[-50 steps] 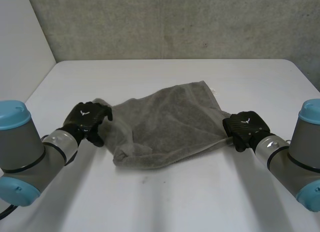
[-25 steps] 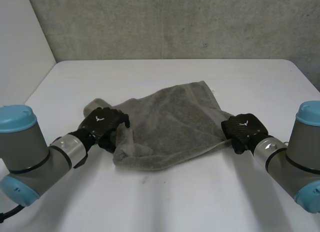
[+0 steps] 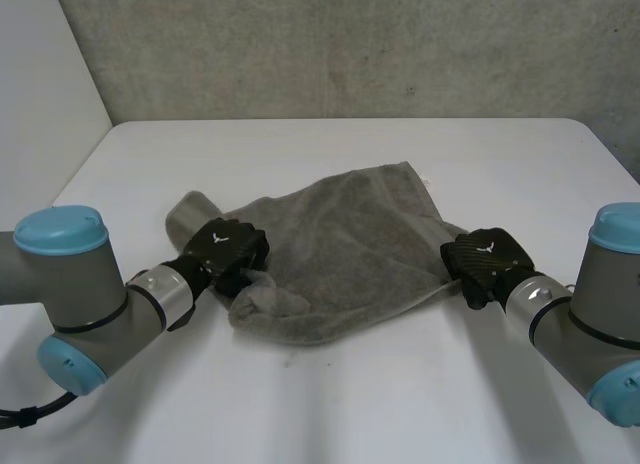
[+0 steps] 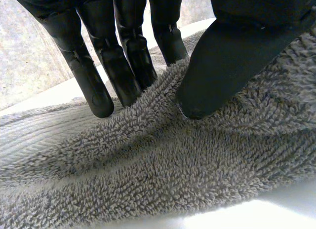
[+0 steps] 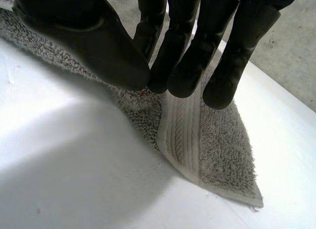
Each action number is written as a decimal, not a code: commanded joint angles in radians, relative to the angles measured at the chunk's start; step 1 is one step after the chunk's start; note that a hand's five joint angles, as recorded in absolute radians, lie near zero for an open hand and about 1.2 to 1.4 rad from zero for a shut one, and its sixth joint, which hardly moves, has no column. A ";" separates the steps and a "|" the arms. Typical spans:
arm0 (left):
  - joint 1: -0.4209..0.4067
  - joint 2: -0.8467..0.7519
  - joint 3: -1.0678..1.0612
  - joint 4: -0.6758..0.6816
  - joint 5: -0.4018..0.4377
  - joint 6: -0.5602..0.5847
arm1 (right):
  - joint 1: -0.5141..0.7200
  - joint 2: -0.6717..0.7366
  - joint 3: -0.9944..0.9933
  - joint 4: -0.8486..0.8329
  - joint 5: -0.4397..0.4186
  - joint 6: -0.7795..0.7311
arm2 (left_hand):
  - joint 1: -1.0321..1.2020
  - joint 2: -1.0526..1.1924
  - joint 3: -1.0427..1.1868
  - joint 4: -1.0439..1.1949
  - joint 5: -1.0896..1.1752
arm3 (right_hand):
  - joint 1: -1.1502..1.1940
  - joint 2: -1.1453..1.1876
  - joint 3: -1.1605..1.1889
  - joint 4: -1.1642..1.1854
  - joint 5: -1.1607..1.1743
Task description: Fold the towel.
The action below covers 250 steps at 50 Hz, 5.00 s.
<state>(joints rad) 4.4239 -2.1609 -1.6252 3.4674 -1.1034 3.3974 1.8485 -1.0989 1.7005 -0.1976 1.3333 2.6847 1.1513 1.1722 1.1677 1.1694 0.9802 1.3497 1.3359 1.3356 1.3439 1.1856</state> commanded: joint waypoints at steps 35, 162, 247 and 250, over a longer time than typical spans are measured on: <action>0.034 0.423 -0.165 -0.366 -0.417 -0.095 | 0.057 -0.043 -0.453 0.750 0.020 -0.263 | 0.245 0.224 0.229 0.227 0.242 | 0.047 0.060 0.061 0.052 0.036; 0.124 0.641 -0.211 0.001 -0.461 -0.178 | 0.083 -0.283 -0.252 0.305 0.021 -0.088 | 0.245 0.224 0.229 0.227 0.242 | 0.047 0.060 0.061 0.052 0.036; 0.058 0.343 0.119 -0.367 -0.624 -0.762 | 0.041 0.036 -0.334 0.167 0.058 -0.019 | 0.245 0.224 0.229 0.227 0.242 | -1.175 -1.161 -1.161 -1.169 -1.186; 0.054 0.409 0.113 -0.372 -0.624 -0.761 | 0.046 0.036 -0.352 0.167 0.037 0.035 | 0.245 0.224 0.229 0.227 0.242 | -1.175 -1.161 -1.161 -1.169 -1.186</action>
<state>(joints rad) 4.4854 -1.8538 -1.4929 3.1033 -1.7281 2.6374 1.8894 -1.0646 1.3703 -0.0304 1.3936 2.6511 1.1959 1.2183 1.2165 1.2176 1.0284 0.2400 0.2609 0.2540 0.2746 0.0667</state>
